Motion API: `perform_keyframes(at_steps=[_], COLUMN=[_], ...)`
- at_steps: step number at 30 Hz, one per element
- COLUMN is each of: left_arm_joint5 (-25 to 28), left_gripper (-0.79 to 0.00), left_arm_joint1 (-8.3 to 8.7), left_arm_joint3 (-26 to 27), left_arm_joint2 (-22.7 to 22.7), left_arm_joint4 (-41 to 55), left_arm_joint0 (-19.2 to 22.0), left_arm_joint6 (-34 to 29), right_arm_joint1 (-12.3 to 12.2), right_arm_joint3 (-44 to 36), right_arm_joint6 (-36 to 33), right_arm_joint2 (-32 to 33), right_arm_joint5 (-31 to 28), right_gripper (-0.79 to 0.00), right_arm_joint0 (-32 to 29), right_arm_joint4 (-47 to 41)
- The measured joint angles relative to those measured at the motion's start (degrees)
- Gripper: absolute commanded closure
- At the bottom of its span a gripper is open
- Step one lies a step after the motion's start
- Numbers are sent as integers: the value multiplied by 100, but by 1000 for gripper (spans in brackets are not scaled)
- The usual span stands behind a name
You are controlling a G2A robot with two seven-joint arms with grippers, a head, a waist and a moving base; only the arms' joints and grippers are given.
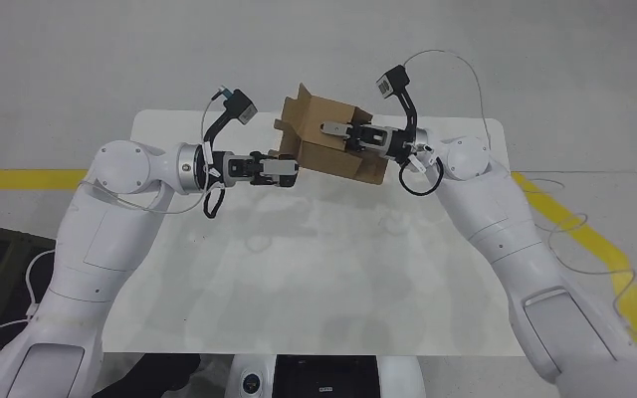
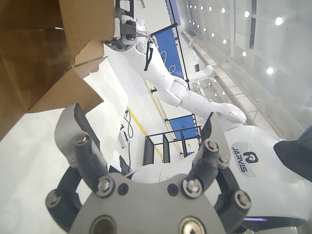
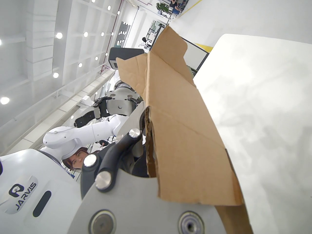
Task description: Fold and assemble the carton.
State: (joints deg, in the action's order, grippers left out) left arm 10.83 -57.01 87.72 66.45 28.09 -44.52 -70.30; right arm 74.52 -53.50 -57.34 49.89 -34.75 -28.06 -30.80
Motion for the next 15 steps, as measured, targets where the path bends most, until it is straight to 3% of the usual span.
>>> perform_keyframes(at_steps=[15], left_arm_joint5=[1], left_gripper=[-785], left_arm_joint1=[-37], left_arm_joint3=[-14], left_arm_joint2=[-151], left_arm_joint4=[-75], left_arm_joint0=[61], left_arm_joint6=[43], right_arm_joint1=[147], right_arm_joint3=[-190], right_arm_joint6=[-39], right_arm_joint2=[-88], right_arm_joint5=[20], right_gripper=[0], right_arm_joint0=[-30], right_arm_joint4=[-29])
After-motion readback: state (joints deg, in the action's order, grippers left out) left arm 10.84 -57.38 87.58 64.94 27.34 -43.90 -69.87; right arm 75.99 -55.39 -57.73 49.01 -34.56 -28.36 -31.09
